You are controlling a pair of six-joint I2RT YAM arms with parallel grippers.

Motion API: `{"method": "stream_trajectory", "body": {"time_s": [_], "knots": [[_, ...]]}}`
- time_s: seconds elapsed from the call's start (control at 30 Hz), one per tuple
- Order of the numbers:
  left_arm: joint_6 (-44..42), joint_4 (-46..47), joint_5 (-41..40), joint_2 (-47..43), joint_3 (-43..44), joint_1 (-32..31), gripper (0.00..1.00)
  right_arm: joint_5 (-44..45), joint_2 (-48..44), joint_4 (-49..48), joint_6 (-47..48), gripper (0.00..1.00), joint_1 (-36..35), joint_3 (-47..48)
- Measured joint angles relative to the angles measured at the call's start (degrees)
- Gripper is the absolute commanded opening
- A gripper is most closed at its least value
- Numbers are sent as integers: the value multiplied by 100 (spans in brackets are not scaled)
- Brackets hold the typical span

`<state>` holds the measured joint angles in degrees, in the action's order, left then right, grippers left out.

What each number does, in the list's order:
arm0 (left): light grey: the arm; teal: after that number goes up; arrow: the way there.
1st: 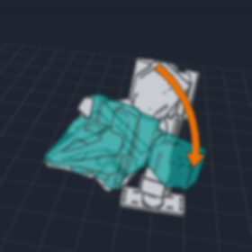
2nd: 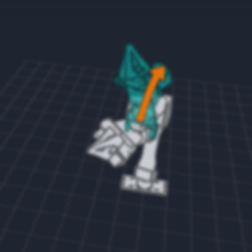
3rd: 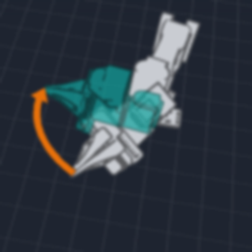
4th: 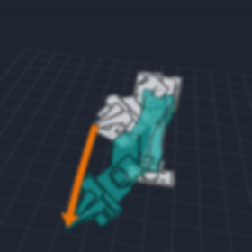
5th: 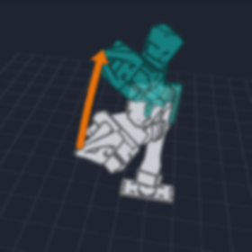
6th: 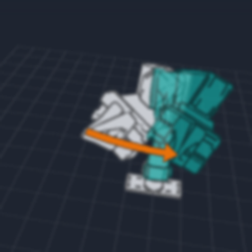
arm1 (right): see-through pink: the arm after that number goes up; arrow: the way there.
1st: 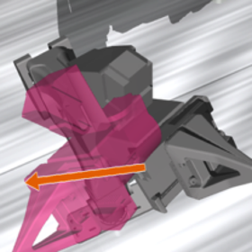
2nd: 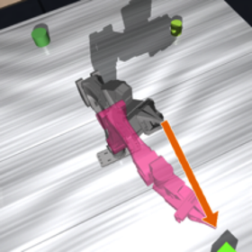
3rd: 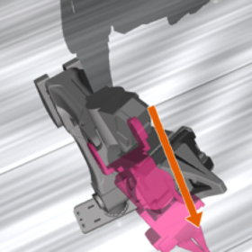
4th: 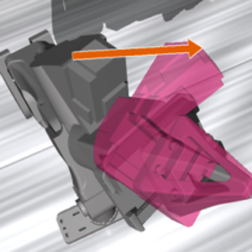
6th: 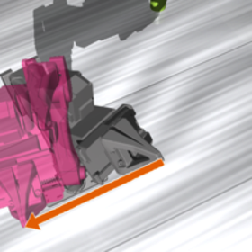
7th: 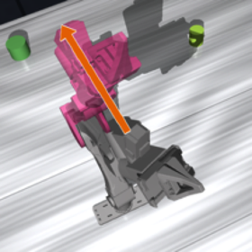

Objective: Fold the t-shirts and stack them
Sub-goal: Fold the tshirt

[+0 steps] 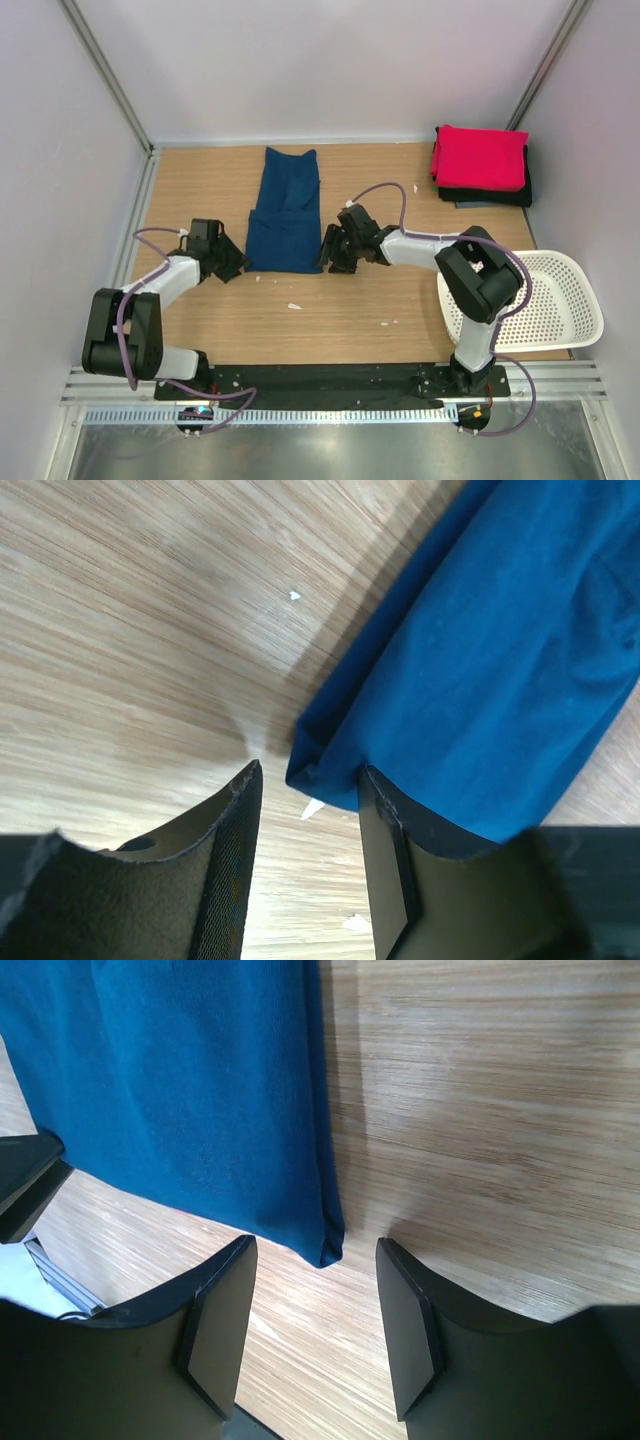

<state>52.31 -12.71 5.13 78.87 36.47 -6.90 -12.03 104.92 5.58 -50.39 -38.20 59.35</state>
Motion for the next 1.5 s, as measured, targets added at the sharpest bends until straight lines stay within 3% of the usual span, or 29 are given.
{"method": "stream_trajectory", "body": {"time_s": [0.23,0.37,0.4,0.47,0.5,0.63,0.83,1.1,1.23,1.5], "knots": [[-190,133,157,256,0,28,39,-11,87,-57,-59,52,-2,46],[-214,293,221,389,11,28,20,-22,179,-131,-85,41,-15,87],[-240,332,234,444,20,28,15,-24,195,-138,-94,33,-20,94],[-273,407,289,551,50,28,3,-13,225,-127,-79,26,-28,98],[-295,433,308,586,63,28,1,-17,249,-122,-83,17,-33,98],[-302,474,345,621,74,28,0,-15,258,-11,13,2,-33,98],[-61,81,269,55,-278,-118,0,-105,122,319,387,1,-20,37],[745,-1773,-149,-1834,-474,-1274,0,-269,-647,1425,994,1,-22,-365],[1182,-2763,-258,-2691,-437,-1644,0,-511,-1515,1899,1104,1,-35,-804],[1650,-4627,-337,-3414,822,-2155,0,-675,-3316,3001,938,1,-227,-874]]}}
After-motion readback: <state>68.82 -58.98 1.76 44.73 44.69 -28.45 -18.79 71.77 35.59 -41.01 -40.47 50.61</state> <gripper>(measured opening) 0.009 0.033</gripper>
